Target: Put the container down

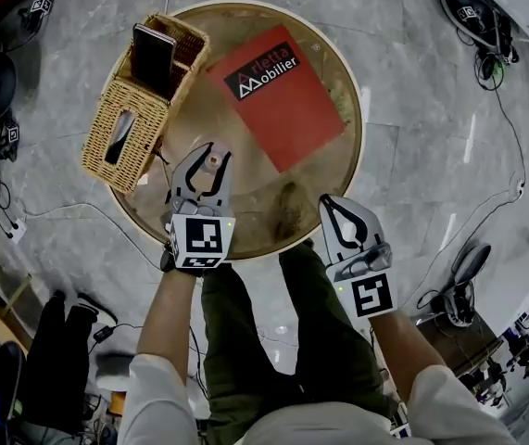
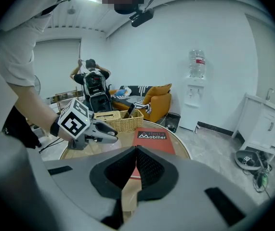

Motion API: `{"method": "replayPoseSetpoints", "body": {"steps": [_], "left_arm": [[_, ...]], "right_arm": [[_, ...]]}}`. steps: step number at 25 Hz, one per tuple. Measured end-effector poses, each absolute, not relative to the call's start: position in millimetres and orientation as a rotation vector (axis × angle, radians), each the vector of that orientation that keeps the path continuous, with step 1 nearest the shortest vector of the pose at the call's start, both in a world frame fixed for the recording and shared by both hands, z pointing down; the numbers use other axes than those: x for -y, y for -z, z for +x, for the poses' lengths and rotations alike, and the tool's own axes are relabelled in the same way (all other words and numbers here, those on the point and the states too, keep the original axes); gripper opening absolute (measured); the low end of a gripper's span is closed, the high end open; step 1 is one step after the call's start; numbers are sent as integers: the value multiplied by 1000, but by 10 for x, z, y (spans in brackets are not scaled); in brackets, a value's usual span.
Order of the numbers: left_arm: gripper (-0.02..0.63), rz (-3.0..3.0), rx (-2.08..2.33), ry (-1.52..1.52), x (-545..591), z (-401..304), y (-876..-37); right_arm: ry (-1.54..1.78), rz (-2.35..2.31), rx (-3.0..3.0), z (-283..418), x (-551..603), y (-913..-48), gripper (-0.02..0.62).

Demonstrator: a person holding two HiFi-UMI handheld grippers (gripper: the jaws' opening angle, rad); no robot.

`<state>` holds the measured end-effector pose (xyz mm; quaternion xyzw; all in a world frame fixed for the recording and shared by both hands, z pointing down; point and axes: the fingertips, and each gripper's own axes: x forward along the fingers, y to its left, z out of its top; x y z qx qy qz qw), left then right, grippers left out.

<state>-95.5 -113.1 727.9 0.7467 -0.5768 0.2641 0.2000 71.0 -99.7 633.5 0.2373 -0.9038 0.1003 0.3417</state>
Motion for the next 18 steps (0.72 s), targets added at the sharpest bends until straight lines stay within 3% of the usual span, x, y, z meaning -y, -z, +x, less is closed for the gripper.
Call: {"method": "replayPoseSetpoints", "body": {"steps": [18], "left_arm": [[130,2109,1616,-737,1133,-943,-7316]], "right_arm": [[-278,611,2338,699,981,-6383,23]]}}
